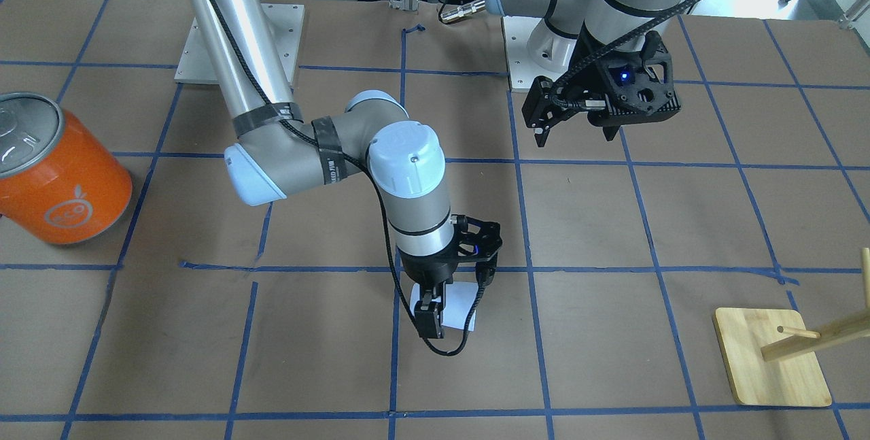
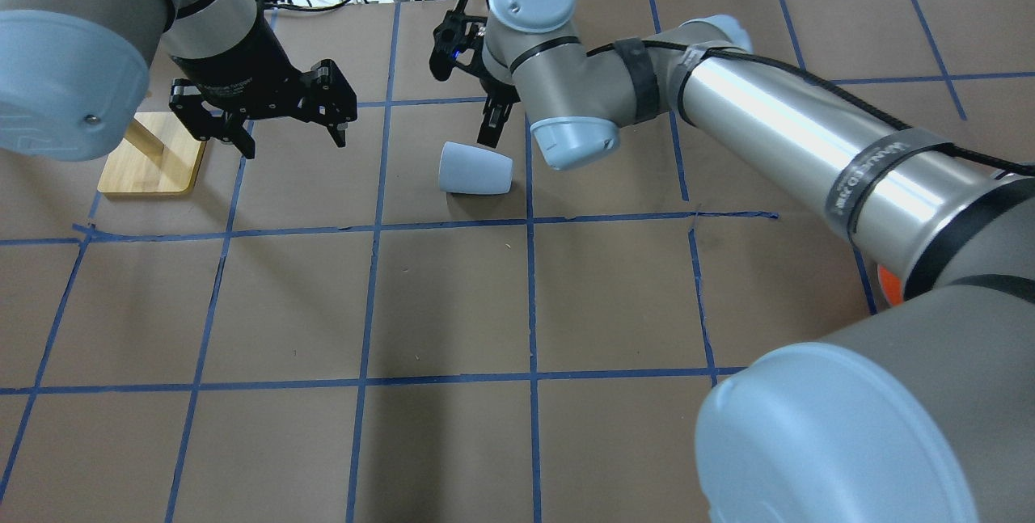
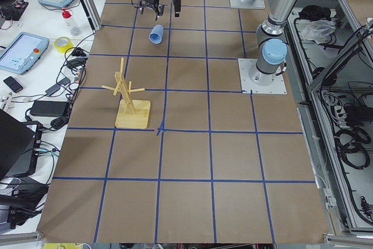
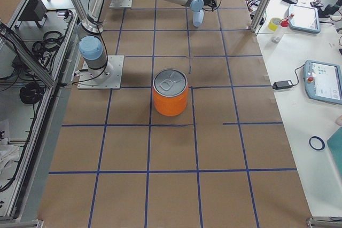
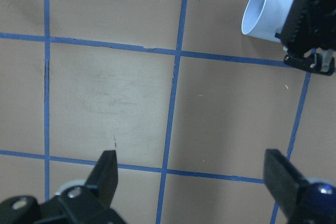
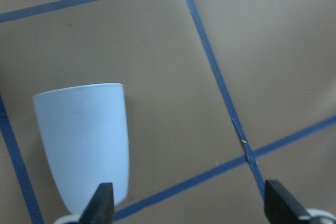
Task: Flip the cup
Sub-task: 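Withdraw the right gripper away from the cup toward its start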
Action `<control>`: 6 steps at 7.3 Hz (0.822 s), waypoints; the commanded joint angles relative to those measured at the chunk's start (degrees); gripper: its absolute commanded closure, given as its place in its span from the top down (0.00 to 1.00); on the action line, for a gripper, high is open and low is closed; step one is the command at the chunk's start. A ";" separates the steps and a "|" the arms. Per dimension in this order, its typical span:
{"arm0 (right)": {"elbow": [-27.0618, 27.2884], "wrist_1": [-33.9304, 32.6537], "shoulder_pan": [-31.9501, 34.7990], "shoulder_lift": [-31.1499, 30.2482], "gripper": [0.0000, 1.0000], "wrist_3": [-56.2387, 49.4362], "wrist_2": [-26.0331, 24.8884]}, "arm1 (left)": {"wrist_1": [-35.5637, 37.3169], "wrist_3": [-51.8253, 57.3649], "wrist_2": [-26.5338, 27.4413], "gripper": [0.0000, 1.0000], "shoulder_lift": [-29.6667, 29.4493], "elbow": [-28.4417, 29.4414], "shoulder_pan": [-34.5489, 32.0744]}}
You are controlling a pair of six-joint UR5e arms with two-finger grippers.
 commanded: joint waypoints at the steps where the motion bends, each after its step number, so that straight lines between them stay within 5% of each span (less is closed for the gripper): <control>1: 0.97 8.83 -5.78 -7.33 1.00 7.73 -2.93 | 0.00 0.00 -0.06 1.00 0.00 -0.02 0.00; 4: 2.89 22.45 -10.29 -16.13 1.00 17.04 -8.57 | -0.09 0.00 -0.06 1.00 -0.09 -0.02 -0.09; 5: 3.69 29.65 -10.29 -18.42 0.98 23.32 -7.79 | -0.09 0.09 0.03 1.00 0.00 -0.02 -0.09; 6: 3.69 28.15 -10.47 -19.83 0.99 38.26 -7.26 | -0.09 0.09 0.12 1.00 0.00 -0.10 0.00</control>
